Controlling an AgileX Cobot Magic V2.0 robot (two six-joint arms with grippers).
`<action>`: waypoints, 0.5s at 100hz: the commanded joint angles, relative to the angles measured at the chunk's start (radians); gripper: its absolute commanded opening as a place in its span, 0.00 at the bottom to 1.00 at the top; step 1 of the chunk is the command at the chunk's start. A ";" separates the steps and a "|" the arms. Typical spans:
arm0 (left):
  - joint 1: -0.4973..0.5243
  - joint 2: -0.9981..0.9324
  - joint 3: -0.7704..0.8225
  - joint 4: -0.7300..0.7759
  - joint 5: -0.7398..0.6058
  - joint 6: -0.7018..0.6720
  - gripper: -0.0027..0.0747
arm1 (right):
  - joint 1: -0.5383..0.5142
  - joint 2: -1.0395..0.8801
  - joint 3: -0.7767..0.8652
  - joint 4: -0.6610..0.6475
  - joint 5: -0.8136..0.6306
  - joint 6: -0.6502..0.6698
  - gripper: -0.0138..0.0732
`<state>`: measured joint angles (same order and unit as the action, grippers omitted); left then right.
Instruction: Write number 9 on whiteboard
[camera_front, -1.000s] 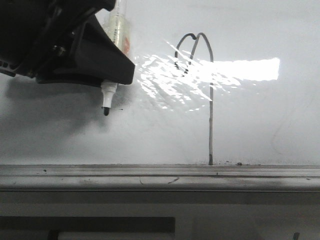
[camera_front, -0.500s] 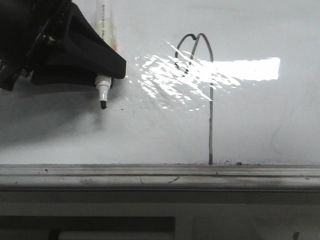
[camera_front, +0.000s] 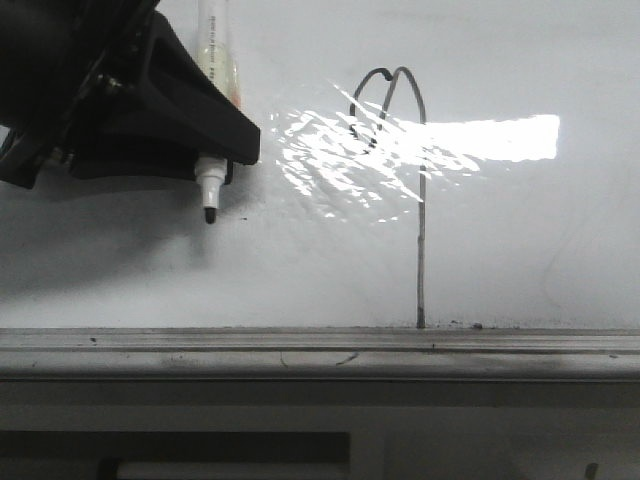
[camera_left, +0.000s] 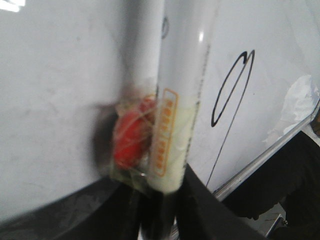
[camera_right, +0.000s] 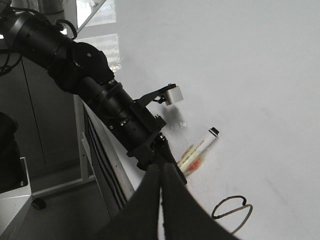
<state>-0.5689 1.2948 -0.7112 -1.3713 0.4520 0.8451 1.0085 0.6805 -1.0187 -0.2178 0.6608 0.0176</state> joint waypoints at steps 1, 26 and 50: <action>0.015 0.005 -0.019 -0.001 -0.156 -0.002 0.44 | -0.007 -0.003 -0.032 -0.011 -0.078 0.003 0.09; 0.015 0.005 -0.019 -0.001 -0.183 -0.002 0.56 | -0.007 -0.003 -0.032 -0.011 -0.105 0.003 0.09; 0.015 -0.001 -0.019 0.112 -0.125 -0.002 0.73 | -0.007 -0.003 -0.032 -0.011 -0.105 0.003 0.09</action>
<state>-0.5689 1.2891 -0.7194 -1.3391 0.5045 0.8451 1.0085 0.6805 -1.0187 -0.2178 0.6386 0.0176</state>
